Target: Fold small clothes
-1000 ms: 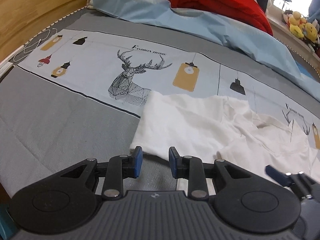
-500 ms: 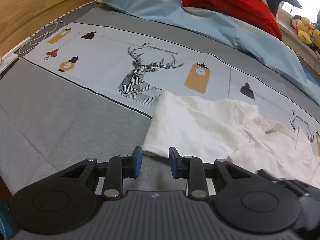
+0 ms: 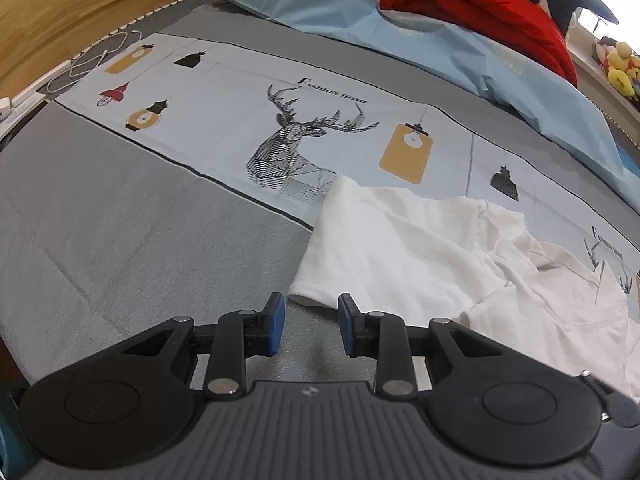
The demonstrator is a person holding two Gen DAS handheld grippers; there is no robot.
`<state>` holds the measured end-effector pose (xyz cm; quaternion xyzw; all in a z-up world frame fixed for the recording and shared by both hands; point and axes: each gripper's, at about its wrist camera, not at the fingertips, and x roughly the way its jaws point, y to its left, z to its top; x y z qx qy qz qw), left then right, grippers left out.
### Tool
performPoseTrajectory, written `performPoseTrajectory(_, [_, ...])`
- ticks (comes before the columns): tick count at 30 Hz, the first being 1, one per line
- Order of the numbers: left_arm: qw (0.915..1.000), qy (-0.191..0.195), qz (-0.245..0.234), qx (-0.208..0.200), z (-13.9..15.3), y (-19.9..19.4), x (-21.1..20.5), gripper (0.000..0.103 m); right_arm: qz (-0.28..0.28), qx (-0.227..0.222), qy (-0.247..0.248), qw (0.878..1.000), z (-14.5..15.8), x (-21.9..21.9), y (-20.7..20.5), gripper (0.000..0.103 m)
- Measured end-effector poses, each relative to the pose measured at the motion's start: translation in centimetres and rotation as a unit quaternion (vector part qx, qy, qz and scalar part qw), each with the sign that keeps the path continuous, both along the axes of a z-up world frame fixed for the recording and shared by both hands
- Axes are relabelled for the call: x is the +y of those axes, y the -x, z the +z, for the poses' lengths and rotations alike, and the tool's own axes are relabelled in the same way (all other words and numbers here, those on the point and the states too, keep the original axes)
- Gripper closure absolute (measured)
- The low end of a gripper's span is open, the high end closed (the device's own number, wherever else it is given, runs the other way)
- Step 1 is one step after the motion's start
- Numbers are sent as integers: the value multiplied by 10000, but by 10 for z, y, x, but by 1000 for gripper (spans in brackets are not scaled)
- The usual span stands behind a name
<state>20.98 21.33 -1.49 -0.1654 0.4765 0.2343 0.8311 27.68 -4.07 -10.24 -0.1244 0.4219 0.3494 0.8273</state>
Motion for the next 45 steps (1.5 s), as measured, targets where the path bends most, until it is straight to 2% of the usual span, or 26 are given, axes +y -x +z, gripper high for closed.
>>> performPoseTrajectory(4, [9998,41,217,18,-1,3,12,71,81,-169,744,9971,-21,13,2,59])
performPoseTrajectory(5, [9996,48,270,31,-1,4,16,71,77,-199,769,9968,-22,12,1,73])
performPoseTrajectory(6, [9994,67,324,40,-1,5,19,71,32,-190,748,9970,-20,9,-1,81])
performPoseTrajectory(7, [9992,101,382,37,-1,6,22,71,-79,-86,605,9981,-16,4,-6,91])
performPoseTrajectory(8, [9990,126,430,27,-1,7,25,71,-291,30,350,9990,-8,-5,-12,97])
performPoseTrajectory(11, [9985,132,528,1,0,7,29,71,-1052,109,-564,9928,26,-41,-32,99])
performPoseTrajectory(14, [9985,137,528,-13,1,7,29,71,-1846,231,-1782,9663,58,-97,-49,100])
performPoseTrajectory(16, [9988,123,476,-10,1,5,27,71,-2353,199,-2094,9489,65,-138,-57,103])
performPoseTrajectory(19, [9991,81,426,-37,3,2,24,71,-3123,260,-2074,9267,54,-197,-66,103])
performPoseTrajectory(22, [9991,86,403,-35,2,-3,21,71,-3608,264,-1894,9128,39,-246,-70,103])
performPoseTrajectory(25, [9995,67,295,-27,1,-10,14,71,-3830,334,-1587,9094,23,-274,-68,103])
performPoseTrajectory(28, [9999,41,131,3,-2,-18,3,71,-4098,188,-1359,9018,17,-293,-63,103])
performPoseTrajectory(30, [10000,38,39,37,-5,-24,-4,71,-4321,118,-1425,8904,19,-306,-63,103])
performPoseTrajectory(31, [10000,54,-2,57,-7,-28,-7,71,-4340,151,-1480,8885,18,-312,-63,103])
performPoseTrajectory(34, [9998,122,-149,51,-13,-39,-16,71,-4252,501,-1375,8932,9,-315,-71,101])
performPoseTrajectory(37, [9991,260,-328,73,-20,-51,-24,71,-4285,378,-1302,8933,10,-317,-70,98])
performPoseTrajectory(40, [9971,527,-557,36,-28,-63,-32,70,-4096,616,-1474,8982,6,-320,-74,97])
performPoseTrajectory(42, [9957,643,-668,33,-33,-70,-35,70,-4031,758,-1472,9001,1,-319,-76,89])
performPoseTrajectory(44, [9949,738,-686,23,-39,-76,-34,70,-4055,844,-1390,8995,-5,-317,-80,76])
performPoseTrajectory(45, [9947,796,-646,19,-41,-79,-31,70,-4079,869,-1356,8987,-8,-317,-81,76])
